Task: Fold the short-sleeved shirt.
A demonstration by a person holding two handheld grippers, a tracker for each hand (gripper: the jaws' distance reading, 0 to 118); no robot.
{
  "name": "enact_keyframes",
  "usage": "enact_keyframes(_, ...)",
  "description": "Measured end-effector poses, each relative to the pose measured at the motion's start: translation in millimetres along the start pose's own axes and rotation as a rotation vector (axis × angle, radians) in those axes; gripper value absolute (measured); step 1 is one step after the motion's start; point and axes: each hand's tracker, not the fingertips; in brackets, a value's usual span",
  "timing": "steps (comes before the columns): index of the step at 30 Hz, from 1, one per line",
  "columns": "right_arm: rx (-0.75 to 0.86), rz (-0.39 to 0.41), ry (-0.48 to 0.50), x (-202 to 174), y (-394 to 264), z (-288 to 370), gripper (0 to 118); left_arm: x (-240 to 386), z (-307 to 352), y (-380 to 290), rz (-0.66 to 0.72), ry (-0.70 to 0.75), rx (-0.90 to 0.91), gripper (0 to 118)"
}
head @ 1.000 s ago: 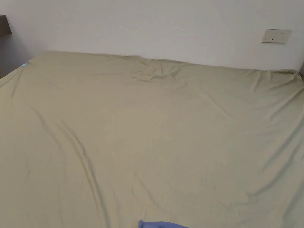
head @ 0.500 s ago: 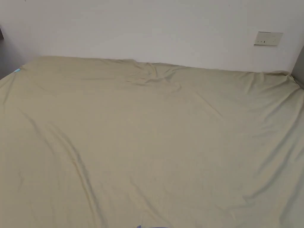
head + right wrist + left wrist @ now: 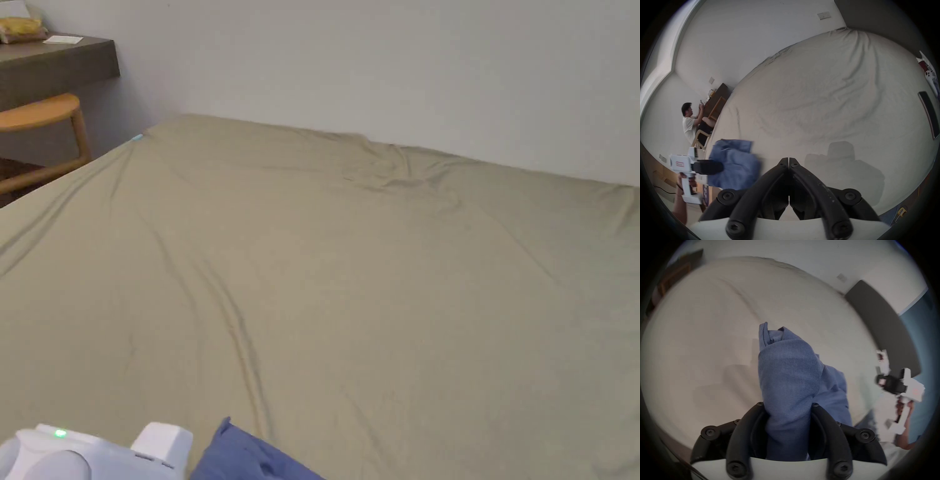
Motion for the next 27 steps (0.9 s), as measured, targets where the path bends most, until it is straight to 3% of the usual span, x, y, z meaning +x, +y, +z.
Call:
enact_keyframes(3,0.001,0.008,-0.017,-6.6,1.3,-7.3,0,-46.2,23.5,11.8,0.111,0.225,-0.037,35)
enact_keyframes(7,-0.056,0.01,0.013,-19.1,1.9,-24.3,0,-108.4,40.5,14.5,0.165,0.388,-0.051,35)
enact_keyframes(11,-0.095,0.078,0.002,-38.4,2.7,-36.4,0,-151.0,52.4,15.0,0.223,0.566,-0.067,34)
enact_keyframes(18,-0.11,0.106,0.012,-59.5,9.7,-49.4,0,-185.2,43.5,17.1,0.038,0.901,-0.096,39)
enact_keyframes(19,-0.108,0.119,0.007,-62.3,9.0,-50.2,0,-190.4,38.4,17.6,0.04,0.913,-0.108,49)
enact_keyframes(22,-0.107,0.15,0.012,-68.6,6.0,-49.3,0,-194.5,28.2,13.3,0.064,0.966,-0.114,62)
enact_keyframes(25,-0.116,0.178,0.048,-72.7,3.2,-44.5,0,-201.6,41.6,6.6,0.127,0.964,-0.045,62)
enact_keyframes(27,-0.096,0.217,0.042,-75.9,3.7,-39.8,0,-189.4,73.3,1.4,0.203,0.917,0.103,61)
